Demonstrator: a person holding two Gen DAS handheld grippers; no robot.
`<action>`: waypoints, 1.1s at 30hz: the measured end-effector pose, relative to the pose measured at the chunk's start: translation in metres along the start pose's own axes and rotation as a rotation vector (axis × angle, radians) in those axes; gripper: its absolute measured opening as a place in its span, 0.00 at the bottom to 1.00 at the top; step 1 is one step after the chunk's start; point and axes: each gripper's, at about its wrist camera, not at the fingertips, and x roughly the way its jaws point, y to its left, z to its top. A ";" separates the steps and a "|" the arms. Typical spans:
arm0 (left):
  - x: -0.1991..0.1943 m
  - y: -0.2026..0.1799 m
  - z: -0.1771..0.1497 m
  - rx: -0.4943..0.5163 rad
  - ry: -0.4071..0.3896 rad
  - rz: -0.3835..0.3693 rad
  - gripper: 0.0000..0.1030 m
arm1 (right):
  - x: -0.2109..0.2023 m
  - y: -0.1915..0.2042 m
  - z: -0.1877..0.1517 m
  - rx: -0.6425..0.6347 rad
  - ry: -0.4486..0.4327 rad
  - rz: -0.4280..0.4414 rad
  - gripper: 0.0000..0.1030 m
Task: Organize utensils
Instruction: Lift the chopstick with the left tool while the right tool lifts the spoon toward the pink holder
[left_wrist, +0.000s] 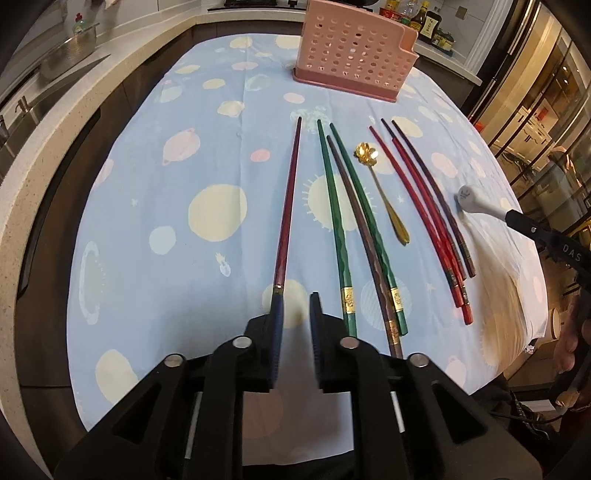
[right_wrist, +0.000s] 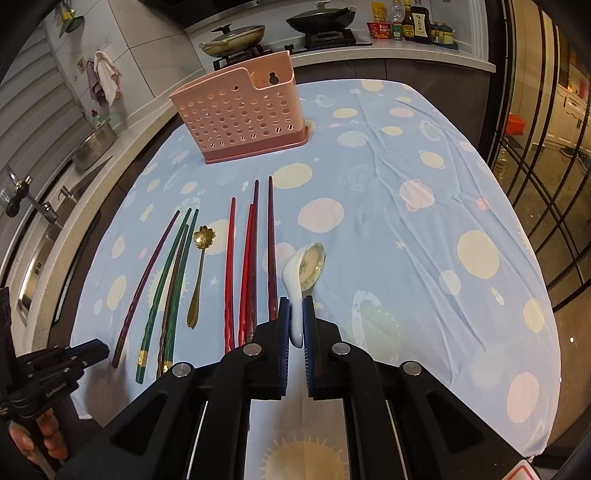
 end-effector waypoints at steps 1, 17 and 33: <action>0.005 0.000 -0.001 0.003 0.004 0.012 0.32 | 0.000 0.000 -0.001 0.000 0.001 0.000 0.06; 0.011 0.013 -0.002 -0.037 -0.006 -0.011 0.07 | -0.003 0.002 -0.004 0.002 -0.001 0.007 0.06; -0.097 0.002 0.110 -0.006 -0.353 -0.032 0.07 | -0.049 0.028 0.074 -0.056 -0.182 0.077 0.06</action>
